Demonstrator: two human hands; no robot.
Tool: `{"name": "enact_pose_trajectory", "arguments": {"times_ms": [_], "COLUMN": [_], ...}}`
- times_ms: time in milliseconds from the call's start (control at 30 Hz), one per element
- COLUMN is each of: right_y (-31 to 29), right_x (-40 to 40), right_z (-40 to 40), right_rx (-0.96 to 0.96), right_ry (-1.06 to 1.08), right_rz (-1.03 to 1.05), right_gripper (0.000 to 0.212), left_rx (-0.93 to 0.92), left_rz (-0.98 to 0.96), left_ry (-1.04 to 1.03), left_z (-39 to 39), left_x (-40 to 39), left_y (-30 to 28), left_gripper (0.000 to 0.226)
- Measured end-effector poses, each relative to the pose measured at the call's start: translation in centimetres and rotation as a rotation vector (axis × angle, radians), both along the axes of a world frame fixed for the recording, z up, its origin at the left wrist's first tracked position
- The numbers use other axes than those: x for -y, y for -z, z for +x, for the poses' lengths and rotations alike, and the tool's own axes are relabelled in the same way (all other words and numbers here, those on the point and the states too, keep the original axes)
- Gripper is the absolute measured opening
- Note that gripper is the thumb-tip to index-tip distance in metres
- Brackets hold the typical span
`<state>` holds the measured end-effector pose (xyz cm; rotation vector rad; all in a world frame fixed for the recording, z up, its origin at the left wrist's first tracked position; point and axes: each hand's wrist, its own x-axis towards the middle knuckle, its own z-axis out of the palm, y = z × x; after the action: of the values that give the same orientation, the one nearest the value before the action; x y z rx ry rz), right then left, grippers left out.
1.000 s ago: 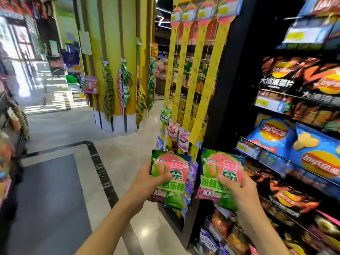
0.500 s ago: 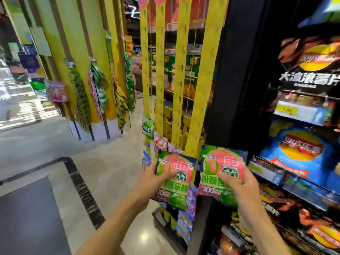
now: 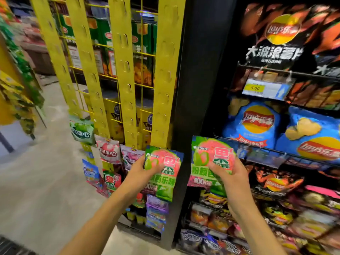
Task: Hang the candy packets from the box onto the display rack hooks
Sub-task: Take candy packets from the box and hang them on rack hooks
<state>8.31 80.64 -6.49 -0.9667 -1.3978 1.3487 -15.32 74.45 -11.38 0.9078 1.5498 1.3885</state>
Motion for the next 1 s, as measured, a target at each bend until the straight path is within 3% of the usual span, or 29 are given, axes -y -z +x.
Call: {"name": "enact_pose_trajectory", "arguments": {"times_ms": [400, 767, 1000], "right_y": [1.5, 2.3, 2.6], "right_x": [3.1, 4.5, 4.9], "right_z": [-3.4, -4.0, -4.5], "right_rx": [0.025, 0.034, 0.018], "right_ry": [0.138, 0.155, 0.148], "right_rz": [-0.042, -0.035, -0.038], "right_gripper": [0.034, 0.034, 0.031], "left_rx": [0.053, 0.049, 0.047], "left_rz": [-0.088, -0.119, -0.076], "left_ry": [0.102, 0.099, -0.076], "left_z": [-4.0, -3.6, -3.2], "left_x": [-1.3, -0.5, -1.4], "left_y": [3.3, 3.8, 2.8], "left_gripper": [0.044, 0.029, 0.07]}}
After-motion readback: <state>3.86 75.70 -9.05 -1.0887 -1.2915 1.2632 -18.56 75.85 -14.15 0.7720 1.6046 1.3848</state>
